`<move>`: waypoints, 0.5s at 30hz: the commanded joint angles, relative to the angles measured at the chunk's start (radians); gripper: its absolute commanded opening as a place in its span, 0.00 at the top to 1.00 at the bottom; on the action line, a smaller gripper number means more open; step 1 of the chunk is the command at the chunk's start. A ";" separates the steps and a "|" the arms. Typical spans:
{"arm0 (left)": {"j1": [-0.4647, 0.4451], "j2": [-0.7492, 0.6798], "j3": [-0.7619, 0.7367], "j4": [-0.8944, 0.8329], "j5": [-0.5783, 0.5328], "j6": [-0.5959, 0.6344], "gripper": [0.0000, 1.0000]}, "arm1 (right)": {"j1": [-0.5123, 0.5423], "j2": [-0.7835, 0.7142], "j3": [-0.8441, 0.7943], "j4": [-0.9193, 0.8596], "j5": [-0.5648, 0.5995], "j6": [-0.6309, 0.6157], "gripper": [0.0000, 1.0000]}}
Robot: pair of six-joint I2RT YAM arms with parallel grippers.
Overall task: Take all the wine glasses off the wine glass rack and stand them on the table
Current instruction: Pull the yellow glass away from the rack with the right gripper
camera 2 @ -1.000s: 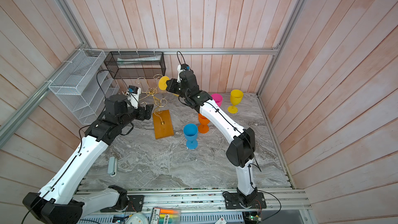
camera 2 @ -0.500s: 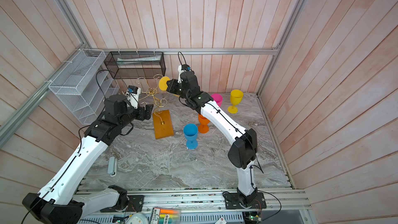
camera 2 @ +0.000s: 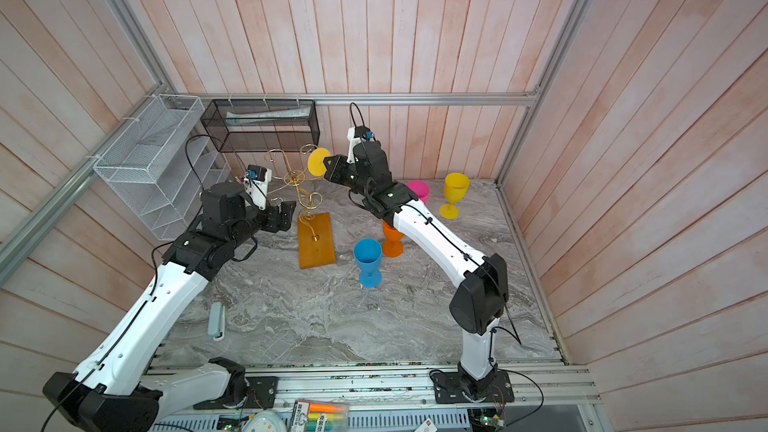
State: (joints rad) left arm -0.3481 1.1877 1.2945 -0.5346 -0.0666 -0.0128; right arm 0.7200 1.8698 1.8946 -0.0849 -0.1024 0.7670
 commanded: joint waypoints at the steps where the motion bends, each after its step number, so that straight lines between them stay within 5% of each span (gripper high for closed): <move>1: -0.008 0.002 0.003 0.013 0.024 -0.015 0.07 | 0.025 -0.028 -0.020 0.013 -0.017 0.017 1.00; 15: -0.011 -0.004 -0.001 0.010 0.013 -0.010 0.07 | 0.031 -0.009 -0.002 0.047 -0.031 0.051 1.00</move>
State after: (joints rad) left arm -0.3496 1.1873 1.2945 -0.5343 -0.0635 -0.0196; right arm 0.7322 1.8698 1.8854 -0.0574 -0.1020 0.8078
